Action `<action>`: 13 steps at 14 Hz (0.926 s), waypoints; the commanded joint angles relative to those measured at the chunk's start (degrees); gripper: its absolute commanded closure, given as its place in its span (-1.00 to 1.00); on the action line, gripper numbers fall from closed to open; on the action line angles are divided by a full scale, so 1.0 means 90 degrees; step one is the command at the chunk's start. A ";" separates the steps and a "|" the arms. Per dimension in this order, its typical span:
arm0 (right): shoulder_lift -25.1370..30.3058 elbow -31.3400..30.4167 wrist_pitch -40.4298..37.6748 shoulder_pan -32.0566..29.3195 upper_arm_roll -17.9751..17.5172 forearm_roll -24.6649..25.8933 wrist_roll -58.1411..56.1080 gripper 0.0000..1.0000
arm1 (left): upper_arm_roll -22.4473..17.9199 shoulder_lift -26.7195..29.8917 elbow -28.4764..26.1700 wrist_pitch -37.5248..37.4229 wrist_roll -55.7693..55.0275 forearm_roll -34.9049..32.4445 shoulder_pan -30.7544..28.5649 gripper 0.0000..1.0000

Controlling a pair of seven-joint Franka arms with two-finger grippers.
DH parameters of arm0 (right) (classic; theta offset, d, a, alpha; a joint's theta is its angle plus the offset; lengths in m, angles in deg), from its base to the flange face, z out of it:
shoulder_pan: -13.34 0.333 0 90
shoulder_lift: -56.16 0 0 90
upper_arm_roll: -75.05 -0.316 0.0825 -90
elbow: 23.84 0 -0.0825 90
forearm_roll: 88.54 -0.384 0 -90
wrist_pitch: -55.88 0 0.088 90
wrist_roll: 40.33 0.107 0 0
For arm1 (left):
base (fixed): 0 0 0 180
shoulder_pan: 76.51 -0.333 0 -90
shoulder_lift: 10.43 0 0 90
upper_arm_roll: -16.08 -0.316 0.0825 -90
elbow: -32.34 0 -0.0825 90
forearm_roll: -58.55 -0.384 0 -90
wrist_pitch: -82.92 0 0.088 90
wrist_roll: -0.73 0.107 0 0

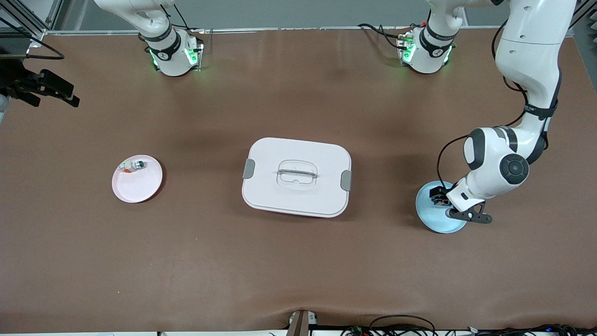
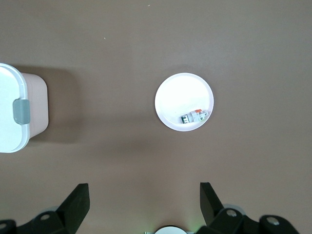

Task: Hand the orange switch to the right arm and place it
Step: 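Lower the left gripper and close it on the orange switch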

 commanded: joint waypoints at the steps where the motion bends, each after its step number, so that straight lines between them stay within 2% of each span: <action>1: 0.0004 0.0033 -0.0055 0.0012 0.0013 -0.0044 -0.0038 -1.00 | 0.0026 -0.0164 0.0090 0.0104 0.0088 0.0060 -0.0037 -1.00; 7: 0.0004 0.0033 -0.0055 0.0002 0.0013 -0.0044 -0.0038 -1.00 | 0.0026 -0.0252 0.0080 0.0113 0.0088 0.0060 -0.0018 -1.00; 9: 0.0004 0.0033 -0.0055 -0.0008 0.0013 -0.0044 -0.0038 -1.00 | 0.0026 -0.0252 0.0080 0.0104 0.0059 0.0069 -0.0028 -0.10; 11: 0.0004 0.0033 -0.0055 -0.0008 0.0013 -0.0044 -0.0047 -1.00 | 0.0026 -0.0252 0.0090 0.0104 0.0049 0.0069 -0.0038 0.29; 13: 0.0004 0.0033 -0.0046 0.0012 0.0013 -0.0044 -0.0047 -1.00 | 0.0026 -0.0252 0.0109 0.0104 0.0030 0.0069 -0.0038 0.41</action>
